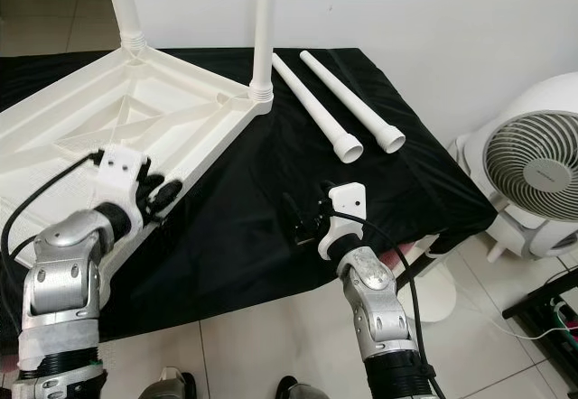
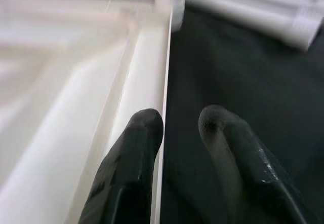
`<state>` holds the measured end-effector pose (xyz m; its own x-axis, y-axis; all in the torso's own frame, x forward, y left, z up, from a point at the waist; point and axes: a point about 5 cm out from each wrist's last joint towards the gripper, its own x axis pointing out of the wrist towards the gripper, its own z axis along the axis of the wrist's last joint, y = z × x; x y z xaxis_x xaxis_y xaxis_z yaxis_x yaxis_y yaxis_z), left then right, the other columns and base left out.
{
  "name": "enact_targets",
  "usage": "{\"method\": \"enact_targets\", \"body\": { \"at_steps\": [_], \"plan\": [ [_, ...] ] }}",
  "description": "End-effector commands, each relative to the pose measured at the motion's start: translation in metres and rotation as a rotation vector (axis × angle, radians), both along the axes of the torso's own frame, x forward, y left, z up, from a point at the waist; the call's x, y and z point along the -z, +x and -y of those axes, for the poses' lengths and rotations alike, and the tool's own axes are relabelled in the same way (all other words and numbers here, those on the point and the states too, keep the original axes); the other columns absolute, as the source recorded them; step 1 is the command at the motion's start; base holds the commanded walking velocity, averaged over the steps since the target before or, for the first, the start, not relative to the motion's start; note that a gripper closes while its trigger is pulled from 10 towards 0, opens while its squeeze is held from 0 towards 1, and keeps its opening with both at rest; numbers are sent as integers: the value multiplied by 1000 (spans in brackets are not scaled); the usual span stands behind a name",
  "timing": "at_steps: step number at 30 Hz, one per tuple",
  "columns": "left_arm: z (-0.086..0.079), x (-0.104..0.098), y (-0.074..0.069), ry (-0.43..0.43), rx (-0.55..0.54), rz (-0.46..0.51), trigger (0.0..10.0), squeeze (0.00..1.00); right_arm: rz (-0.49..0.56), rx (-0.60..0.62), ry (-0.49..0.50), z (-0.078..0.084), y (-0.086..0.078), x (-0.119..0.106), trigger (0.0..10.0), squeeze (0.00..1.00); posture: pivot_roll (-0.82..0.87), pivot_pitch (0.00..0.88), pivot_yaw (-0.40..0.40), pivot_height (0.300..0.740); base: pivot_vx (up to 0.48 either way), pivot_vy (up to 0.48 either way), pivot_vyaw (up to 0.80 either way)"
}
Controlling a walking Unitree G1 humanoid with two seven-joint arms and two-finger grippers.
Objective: Building children table
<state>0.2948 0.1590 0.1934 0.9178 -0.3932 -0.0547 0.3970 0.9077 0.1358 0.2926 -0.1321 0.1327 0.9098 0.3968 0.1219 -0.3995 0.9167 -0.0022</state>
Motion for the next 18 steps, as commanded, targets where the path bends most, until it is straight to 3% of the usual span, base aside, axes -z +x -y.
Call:
{"method": "enact_targets", "body": {
  "at_steps": [1, 5, 12, 18],
  "plan": [
    [-5, -9, 2, -27, -196, 82, 10000, 0, -2, 7, 10, 1, -1, 1, 10000, 0, 100, 78, -74, 740, 0, 0, 0],
    [9, -20, -4, -42, -85, 157, 10000, 0, 59, 38, 60, 5, 2, -11, 10000, 0, 103, 78, -70, 740, 0, 0, 0],
    [9, -18, -5, -21, -88, 175, 10000, 0, 87, 124, 56, 15, 7, -16, 10000, 0, 103, 82, -69, 740, 0, 0, 0],
    [11, -24, -6, -53, -62, 231, 10000, 0, 92, 152, 46, 20, 9, -18, 10000, 0, 102, 85, -78, 740, 0, 0, 0]
  ]
}}
